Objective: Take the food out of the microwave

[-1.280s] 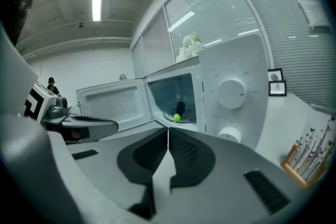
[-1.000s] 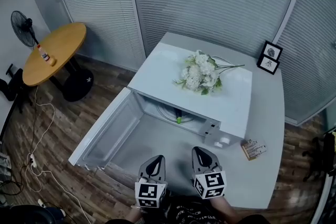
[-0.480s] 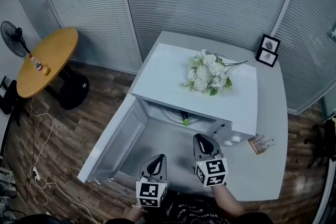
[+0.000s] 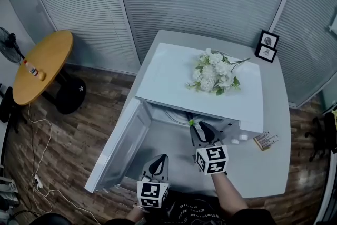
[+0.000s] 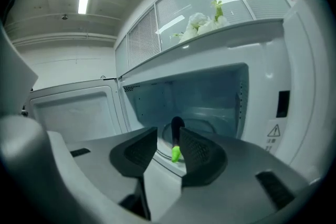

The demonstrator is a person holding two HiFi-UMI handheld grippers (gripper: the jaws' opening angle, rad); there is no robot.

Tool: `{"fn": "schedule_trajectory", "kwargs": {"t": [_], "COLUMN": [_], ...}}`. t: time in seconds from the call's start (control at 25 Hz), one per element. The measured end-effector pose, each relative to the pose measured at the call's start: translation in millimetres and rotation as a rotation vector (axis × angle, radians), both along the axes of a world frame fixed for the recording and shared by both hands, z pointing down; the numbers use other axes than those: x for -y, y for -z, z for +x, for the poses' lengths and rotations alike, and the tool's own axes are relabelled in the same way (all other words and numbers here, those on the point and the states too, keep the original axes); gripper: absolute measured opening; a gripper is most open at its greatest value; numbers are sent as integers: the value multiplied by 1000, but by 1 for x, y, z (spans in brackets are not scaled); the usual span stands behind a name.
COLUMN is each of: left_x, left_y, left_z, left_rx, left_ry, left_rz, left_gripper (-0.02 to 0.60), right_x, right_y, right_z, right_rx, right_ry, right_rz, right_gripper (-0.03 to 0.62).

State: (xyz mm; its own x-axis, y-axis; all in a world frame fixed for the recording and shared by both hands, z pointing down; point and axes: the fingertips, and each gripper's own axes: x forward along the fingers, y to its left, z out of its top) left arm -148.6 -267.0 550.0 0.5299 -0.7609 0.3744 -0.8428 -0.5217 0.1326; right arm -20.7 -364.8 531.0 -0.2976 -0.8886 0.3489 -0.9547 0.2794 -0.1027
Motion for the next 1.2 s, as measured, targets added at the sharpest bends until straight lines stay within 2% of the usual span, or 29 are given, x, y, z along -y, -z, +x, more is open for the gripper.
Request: {"fn": "schedule_trajectory", "kwargs": {"t": [0.24, 0.72, 1.2], "left_x": [5, 7, 2], "left_y": [-3, -8, -16], "left_z": [-10, -17, -12], "left_rx": [5, 8, -7], "left_ry": [-6, -31, -47], "left_rz": [-6, -27, -46], "left_gripper": [8, 8, 8], "right_x": [24, 61, 78], "right_y": [-8, -44, -70], "right_z": [-6, -13, -8], "right_rx": [-33, -108, -137], "right_ry": [-10, -40, -65], "right_rz": [-26, -154, -261], "right_gripper": [165, 176, 187]}}
